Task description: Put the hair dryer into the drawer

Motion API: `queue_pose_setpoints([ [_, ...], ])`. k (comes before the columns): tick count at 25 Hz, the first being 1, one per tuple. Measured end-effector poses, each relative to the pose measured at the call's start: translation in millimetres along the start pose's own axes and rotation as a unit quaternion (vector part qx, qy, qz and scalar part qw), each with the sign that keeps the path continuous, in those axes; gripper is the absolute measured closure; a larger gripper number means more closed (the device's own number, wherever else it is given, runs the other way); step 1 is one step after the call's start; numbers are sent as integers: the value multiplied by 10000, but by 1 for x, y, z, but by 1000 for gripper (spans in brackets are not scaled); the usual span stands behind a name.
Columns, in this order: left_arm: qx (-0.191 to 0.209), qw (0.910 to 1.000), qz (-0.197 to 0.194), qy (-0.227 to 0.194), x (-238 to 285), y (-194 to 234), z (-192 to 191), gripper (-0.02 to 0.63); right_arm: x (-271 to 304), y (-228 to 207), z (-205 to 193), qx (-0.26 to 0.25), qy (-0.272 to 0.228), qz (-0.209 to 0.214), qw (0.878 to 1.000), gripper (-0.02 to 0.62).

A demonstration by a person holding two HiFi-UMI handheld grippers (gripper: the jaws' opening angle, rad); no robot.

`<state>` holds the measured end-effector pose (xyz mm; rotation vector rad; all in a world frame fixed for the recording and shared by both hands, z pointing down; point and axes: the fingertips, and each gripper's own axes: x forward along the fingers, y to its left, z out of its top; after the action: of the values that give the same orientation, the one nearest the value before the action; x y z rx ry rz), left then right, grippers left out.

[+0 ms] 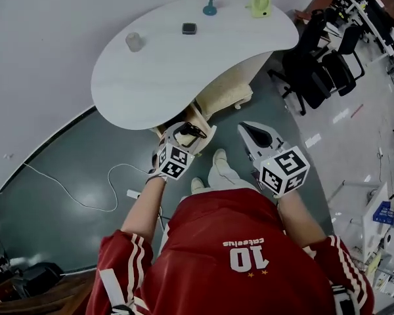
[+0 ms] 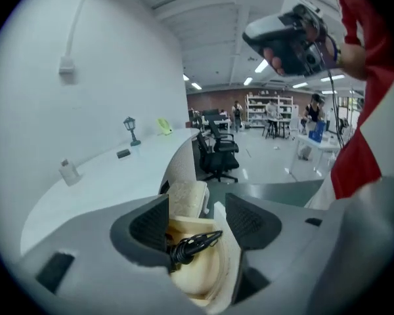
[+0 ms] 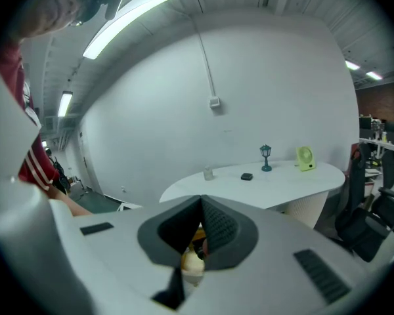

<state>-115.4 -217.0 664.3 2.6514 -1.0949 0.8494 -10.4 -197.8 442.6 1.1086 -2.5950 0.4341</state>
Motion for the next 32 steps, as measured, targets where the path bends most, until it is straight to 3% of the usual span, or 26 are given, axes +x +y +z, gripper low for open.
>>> queue_pose_setpoints([
  [4, -797, 9942, -103, -719, -46, -11, 59, 341, -26, -2, 3, 223, -136, -234, 9994, 591],
  [12, -1293, 9741, 236, -1842, -124, -16, 146, 342, -57, -12, 29, 0, -401, -393, 9984, 591],
  [19, -1242, 9530, 901, -2614, -198, -28, 214, 357, -99, -21, 73, -252, -919, -318, 9949, 591],
  [24, -1067, 9425, 1332, -2872, -249, -47, 252, 357, -134, -25, 110, -293, -1453, -155, 9888, 591],
  [26, -1116, 9345, 1521, -3018, -268, -51, 268, 357, -147, -27, 124, -286, -1632, -94, 9861, 591],
  [30, -1317, 9052, 1986, -3518, -318, -59, 297, 373, -169, -27, 153, -447, -1875, 145, 9811, 591],
  [32, -1321, 8962, 2145, -3652, -334, -66, 309, 377, -182, -27, 169, -620, -2023, 194, 9772, 591],
])
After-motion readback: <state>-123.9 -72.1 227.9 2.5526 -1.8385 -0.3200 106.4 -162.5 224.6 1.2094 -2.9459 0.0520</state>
